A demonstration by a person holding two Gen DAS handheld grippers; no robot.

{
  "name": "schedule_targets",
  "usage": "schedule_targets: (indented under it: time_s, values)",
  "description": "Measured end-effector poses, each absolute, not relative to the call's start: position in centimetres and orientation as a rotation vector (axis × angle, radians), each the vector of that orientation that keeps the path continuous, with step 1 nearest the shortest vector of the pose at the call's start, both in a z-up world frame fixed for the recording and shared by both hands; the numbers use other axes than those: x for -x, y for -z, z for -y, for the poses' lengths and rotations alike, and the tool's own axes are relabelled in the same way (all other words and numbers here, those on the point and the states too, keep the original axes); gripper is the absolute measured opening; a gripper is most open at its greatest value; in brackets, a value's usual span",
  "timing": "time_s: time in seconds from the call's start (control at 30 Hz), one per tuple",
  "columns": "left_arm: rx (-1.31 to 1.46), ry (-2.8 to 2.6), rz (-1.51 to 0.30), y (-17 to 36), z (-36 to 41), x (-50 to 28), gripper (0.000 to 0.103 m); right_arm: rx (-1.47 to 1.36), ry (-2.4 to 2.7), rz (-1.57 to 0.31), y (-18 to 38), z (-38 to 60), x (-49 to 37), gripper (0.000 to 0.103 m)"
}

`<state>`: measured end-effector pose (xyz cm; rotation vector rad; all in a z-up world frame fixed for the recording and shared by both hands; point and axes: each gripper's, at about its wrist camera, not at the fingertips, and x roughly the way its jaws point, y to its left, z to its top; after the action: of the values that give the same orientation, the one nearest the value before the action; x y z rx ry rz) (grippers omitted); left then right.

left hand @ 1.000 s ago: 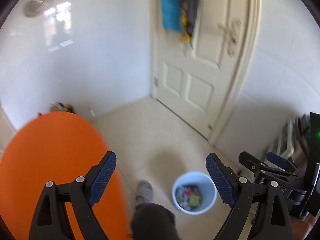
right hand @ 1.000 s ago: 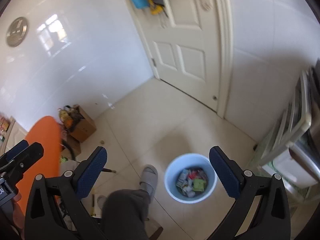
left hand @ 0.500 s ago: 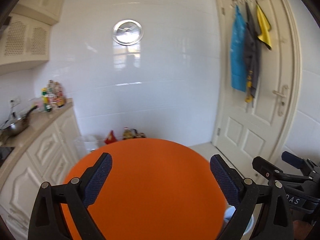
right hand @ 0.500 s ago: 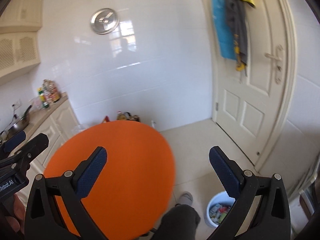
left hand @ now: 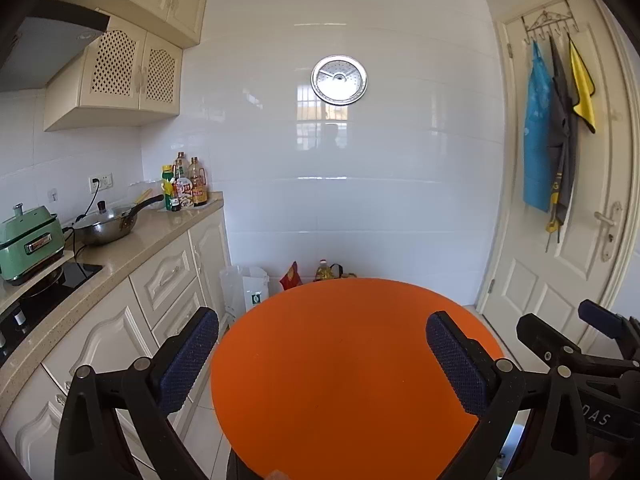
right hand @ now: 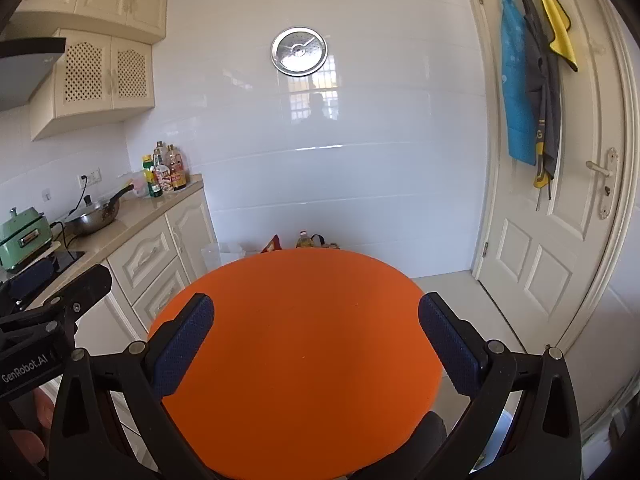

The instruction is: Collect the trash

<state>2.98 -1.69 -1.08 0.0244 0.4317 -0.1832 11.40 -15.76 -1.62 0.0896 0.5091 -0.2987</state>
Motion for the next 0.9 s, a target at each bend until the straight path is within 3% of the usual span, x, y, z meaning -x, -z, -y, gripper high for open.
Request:
schedule_targets:
  time_s: [0.9]
  values:
    - [0.054,0.158,-0.405,1.1,-0.4,-2.1,0.102,-0.041,0.294,-0.493,1.4,13.6,-11.2,0.103]
